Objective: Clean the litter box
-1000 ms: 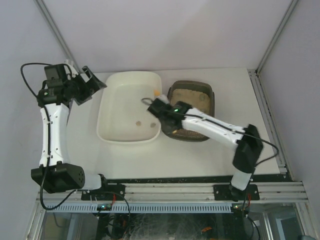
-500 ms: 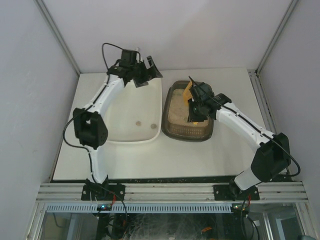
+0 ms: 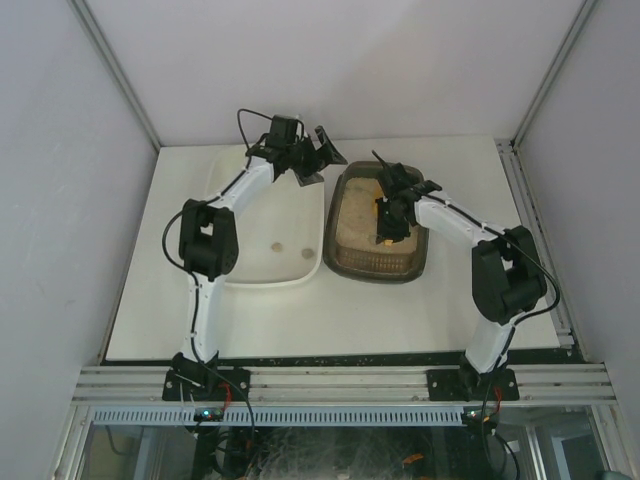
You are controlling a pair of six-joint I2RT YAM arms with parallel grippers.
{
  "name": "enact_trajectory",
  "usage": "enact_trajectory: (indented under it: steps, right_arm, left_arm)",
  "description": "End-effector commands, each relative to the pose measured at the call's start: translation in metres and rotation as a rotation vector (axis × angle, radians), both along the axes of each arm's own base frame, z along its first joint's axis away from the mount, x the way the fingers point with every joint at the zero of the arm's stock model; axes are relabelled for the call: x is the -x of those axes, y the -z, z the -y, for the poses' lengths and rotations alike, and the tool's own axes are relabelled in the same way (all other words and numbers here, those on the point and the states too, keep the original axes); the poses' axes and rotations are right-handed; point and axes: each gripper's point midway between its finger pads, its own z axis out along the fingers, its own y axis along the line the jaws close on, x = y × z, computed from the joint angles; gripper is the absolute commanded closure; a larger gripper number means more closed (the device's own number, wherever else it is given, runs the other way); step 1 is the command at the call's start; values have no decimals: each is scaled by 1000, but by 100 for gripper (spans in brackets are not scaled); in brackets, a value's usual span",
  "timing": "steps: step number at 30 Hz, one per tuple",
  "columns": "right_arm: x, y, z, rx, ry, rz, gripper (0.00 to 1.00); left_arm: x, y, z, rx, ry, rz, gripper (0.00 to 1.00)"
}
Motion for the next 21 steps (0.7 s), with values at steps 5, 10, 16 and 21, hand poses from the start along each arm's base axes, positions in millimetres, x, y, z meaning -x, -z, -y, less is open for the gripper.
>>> enact_trajectory:
  steps: [5, 10, 16, 21]
  right_arm:
    - [-52, -5, -26, -59, -51, 107, 100]
    - [-66, 6, -41, -107, -84, 98, 100]
    - [-66, 14, -67, -250, -149, 62, 100]
    - [-54, 13, -92, -402, -219, 42, 100]
  left_arm:
    - [0, -28, 24, 158, 34, 55, 0]
    - [7, -19, 26, 210, 19, 26, 0]
    - [8, -6, 26, 203, 14, -3, 0]
    - [8, -2, 26, 203, 17, -10, 0]
